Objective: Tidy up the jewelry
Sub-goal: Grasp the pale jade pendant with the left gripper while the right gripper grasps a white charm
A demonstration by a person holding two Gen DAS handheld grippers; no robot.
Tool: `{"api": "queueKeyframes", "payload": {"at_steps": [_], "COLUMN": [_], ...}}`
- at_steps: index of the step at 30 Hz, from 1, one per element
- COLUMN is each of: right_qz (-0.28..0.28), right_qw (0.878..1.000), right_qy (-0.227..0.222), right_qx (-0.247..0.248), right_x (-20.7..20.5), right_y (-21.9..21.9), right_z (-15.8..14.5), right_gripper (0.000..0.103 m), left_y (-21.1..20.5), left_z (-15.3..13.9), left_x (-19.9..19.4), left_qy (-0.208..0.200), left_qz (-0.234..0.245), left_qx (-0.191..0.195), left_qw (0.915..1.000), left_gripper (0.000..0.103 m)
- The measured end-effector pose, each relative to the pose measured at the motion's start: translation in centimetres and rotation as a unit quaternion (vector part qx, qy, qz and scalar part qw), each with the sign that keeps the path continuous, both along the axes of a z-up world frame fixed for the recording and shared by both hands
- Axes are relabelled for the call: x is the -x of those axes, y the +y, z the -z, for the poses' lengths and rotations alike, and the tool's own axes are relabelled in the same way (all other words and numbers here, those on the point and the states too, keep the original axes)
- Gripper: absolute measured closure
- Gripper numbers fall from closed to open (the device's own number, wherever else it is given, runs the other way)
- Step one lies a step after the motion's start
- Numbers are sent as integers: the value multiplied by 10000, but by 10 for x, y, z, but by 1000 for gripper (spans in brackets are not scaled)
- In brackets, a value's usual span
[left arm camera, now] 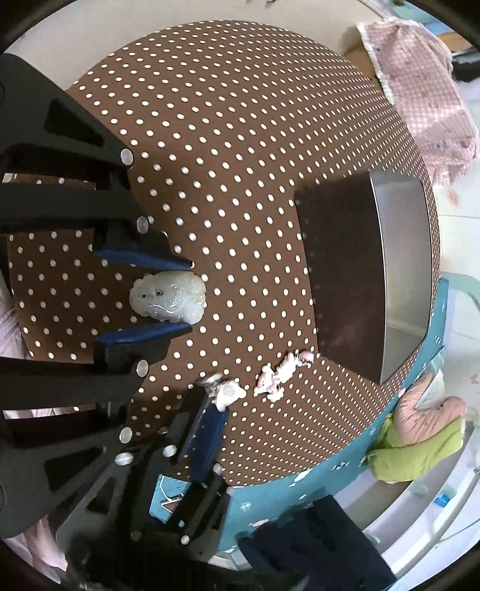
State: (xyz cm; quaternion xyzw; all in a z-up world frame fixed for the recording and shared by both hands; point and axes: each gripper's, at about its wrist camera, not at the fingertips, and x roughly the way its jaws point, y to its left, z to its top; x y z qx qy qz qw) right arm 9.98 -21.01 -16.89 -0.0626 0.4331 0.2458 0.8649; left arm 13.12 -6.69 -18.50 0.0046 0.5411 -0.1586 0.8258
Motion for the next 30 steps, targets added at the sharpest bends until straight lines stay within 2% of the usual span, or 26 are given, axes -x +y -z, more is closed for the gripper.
{"api": "queueKeyframes", "payload": {"at_steps": [2, 6, 11, 14, 19, 30], "right_qz": [-24, 79, 114, -15, -179, -166], "right_qw": [10000, 9999, 9999, 9997, 9992, 9994], "right_qy": [-18, 63, -32, -102, -136, -106], "right_qx": [79, 30, 53, 239, 342, 289], "right_x": [0, -6, -9, -11, -19, -27], "right_y": [2, -1, 1, 11, 25, 25], "right_z": [-1, -3, -10, -10, -1, -3], "right_gripper": [96, 99, 82, 77, 75, 80], "left_y": [6, 13, 33, 35, 36, 41], "left_z": [-4, -10, -13, -13, -10, -19], "left_x": [2, 5, 10, 13, 9, 3], "left_qy": [-24, -95, -120, -107, -89, -190], "left_qz": [-40, -114, -191, -226, -239, -319], "left_qx": [85, 163, 258, 274, 293, 398], "left_qw": [10000, 9998, 9994, 9993, 9992, 9985], "left_gripper": [75, 75, 75, 75, 75, 75]}}
